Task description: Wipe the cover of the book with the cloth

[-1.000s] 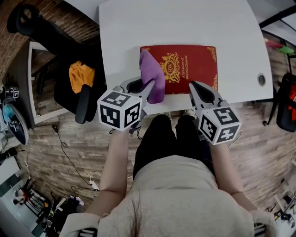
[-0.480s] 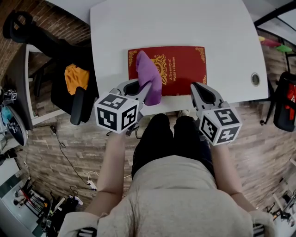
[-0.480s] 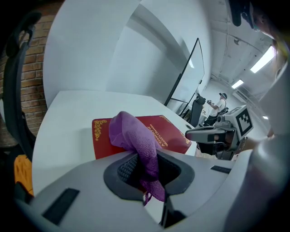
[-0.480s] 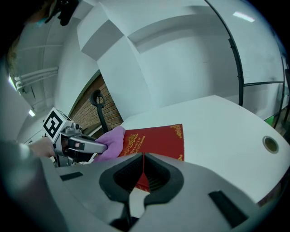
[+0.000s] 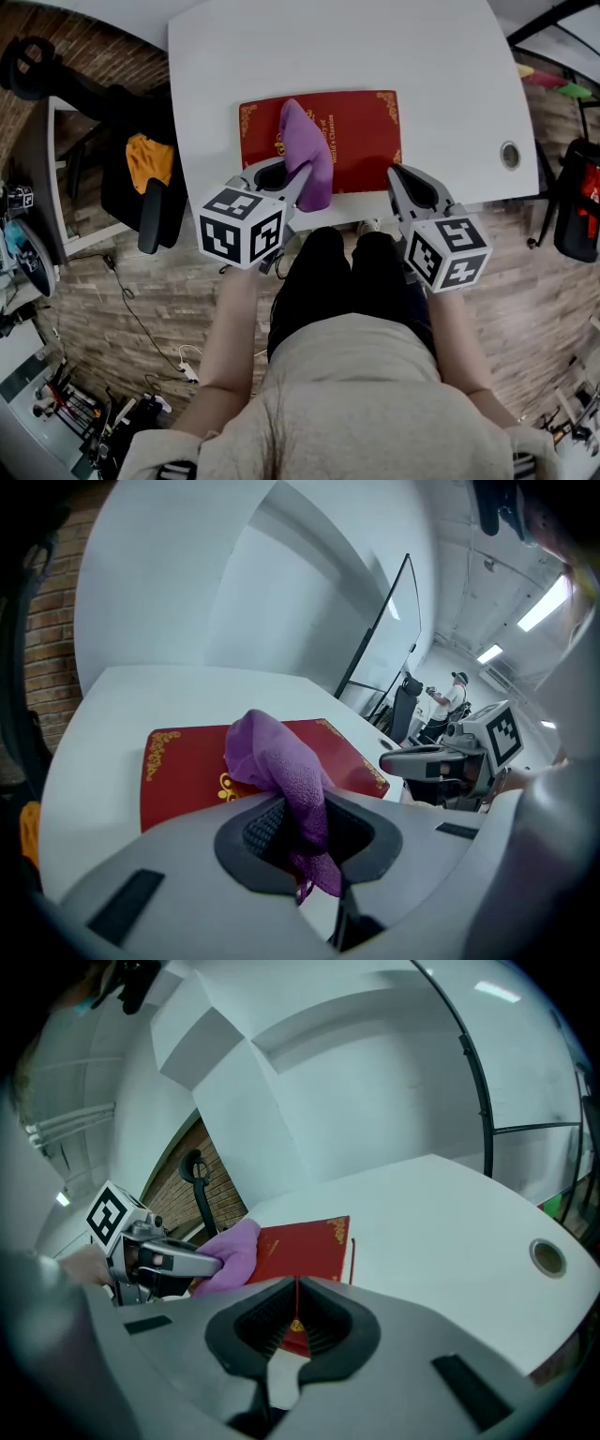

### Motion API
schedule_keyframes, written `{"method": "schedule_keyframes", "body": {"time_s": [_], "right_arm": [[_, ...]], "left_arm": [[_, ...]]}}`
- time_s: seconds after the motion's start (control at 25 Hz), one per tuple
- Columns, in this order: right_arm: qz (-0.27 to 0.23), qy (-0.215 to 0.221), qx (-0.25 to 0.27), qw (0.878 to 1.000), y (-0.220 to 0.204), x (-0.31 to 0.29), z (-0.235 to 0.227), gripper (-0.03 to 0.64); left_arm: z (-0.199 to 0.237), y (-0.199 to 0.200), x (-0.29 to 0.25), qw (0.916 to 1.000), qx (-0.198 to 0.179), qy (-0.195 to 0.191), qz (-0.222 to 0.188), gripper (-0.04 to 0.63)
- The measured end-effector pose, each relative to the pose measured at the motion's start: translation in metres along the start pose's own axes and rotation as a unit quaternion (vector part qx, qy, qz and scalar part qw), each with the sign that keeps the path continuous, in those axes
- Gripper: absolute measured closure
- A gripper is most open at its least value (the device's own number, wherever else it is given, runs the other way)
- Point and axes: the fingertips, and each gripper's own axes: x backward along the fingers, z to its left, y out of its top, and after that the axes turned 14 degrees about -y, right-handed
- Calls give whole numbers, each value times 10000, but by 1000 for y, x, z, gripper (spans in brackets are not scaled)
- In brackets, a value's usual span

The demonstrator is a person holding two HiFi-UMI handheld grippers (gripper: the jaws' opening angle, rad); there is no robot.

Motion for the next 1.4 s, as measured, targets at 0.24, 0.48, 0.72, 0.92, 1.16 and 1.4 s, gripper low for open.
{"method": "schedule_keyframes", "body": {"time_s": [0.24, 0.48, 0.72, 0.92, 1.16, 1.4], "right_arm": [[35, -42, -56, 10000, -5, 4, -16, 594], [45, -81, -105, 9999, -4, 4, -28, 594], [72, -105, -144, 9998, -5, 6, -39, 594], [72, -141, -180, 9997, -6, 8, -48, 592], [85, -195, -254, 9995, -9, 11, -58, 594], [52, -238, -329, 9992, -9, 14, -65, 594]], "left_arm": [[-13, 4, -20, 9999, -107, -62, 81, 528], [-21, 10, -34, 9997, -140, -146, 111, 528], [-36, 15, -51, 9992, -217, -291, 163, 528], [-46, 18, -63, 9986, -284, -392, 197, 528], [-56, 20, -76, 9975, -390, -530, 265, 528], [-68, 24, -89, 9957, -496, -710, 320, 528]]}}
